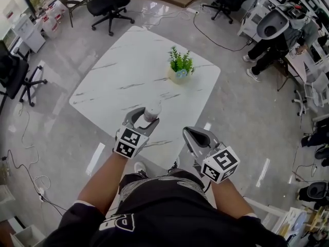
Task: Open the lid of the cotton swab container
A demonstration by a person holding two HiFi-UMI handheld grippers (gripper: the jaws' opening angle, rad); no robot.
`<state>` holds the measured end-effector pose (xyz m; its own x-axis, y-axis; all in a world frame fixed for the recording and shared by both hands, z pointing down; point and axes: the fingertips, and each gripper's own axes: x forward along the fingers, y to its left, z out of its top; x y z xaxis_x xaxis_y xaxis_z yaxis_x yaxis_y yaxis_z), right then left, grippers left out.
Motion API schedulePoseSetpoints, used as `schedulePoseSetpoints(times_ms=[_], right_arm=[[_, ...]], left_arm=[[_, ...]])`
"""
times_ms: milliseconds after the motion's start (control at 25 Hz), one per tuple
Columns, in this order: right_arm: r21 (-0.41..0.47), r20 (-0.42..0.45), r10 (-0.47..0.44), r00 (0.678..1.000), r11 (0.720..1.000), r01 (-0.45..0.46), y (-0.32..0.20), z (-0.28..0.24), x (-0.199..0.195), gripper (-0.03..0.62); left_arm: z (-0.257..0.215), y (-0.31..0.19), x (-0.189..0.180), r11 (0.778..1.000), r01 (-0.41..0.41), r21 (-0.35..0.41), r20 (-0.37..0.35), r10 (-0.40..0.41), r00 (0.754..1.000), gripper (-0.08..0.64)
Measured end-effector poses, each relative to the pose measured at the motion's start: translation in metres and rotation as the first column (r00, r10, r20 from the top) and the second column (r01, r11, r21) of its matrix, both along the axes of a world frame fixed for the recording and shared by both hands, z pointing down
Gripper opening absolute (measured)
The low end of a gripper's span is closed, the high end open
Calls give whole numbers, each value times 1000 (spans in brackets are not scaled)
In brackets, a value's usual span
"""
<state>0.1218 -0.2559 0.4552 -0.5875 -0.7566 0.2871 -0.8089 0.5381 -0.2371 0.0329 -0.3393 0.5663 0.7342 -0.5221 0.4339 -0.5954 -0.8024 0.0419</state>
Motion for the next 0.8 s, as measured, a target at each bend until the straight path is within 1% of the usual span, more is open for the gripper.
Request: schedulePoseSetpoints(times_ms=[200, 360, 440, 600, 680, 800], right_arm=[[37, -3, -18, 1000, 999, 19, -2, -16, -9, 0], [65, -2, -28, 1000, 997, 28, -5, -28, -14, 0], [77, -3, -32, 999, 996, 33, -6, -34, -17, 0], [91, -6, -35, 999, 995, 36, -10, -39, -21, 0], [97, -6, -34, 999, 995, 34, -12, -41, -21, 0], [103, -4, -30, 1000, 994, 30, -15, -44, -21, 0]], left_arm=[[-33, 9, -9, 999, 9, 42, -68, -6, 998, 302], [-56, 13, -16, 996, 21, 88, -106, -12, 994, 302], [-67, 15, -21, 993, 27, 111, -121, -14, 993, 302], [-79, 19, -33, 989, 36, 143, -122, -18, 992, 302], [-89, 18, -39, 986, 51, 156, -144, -29, 989, 302], [-97, 18, -48, 985, 77, 157, -164, -51, 985, 302]])
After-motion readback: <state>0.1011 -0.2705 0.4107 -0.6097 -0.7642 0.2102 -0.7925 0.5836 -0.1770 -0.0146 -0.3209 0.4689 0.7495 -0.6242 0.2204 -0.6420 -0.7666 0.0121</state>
